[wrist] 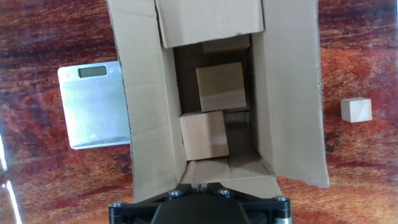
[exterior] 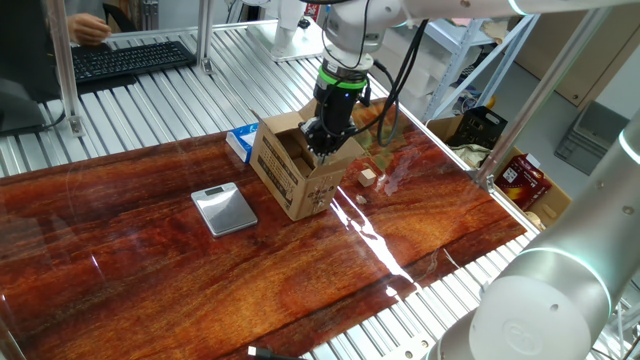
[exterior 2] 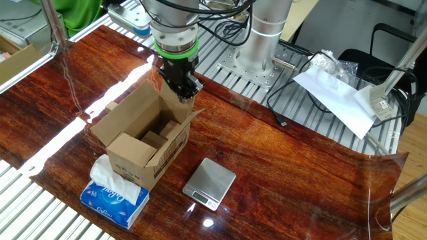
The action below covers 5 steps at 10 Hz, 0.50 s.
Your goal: Open a box
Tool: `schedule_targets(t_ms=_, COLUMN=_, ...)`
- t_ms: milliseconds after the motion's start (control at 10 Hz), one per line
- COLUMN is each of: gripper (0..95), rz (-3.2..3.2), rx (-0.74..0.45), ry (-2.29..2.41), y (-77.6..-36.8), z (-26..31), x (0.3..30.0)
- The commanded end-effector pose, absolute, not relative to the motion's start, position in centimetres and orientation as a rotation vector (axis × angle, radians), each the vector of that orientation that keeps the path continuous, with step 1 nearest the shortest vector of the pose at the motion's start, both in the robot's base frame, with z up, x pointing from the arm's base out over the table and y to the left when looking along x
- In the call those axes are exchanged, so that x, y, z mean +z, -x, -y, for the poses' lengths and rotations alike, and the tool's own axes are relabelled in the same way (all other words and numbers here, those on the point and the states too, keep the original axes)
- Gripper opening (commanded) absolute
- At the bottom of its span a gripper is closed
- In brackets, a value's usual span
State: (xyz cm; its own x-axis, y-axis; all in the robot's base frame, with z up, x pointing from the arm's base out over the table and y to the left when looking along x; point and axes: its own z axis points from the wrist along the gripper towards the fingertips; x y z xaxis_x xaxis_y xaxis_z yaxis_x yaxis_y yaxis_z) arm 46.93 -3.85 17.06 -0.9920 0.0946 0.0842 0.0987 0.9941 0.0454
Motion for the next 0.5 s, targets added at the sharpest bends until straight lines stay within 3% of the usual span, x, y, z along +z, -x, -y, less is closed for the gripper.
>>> schedule_targets(t_ms=100, gripper=0.0, rz=3.075, rx=-0.073, ry=0.149, y=-46.78, z=3.8, x=17.08)
schedule_targets(t_ms=500, gripper=0.0, rz=3.068, rx=-0.074, ry=0.159, y=-46.68, z=3.79, x=17.16)
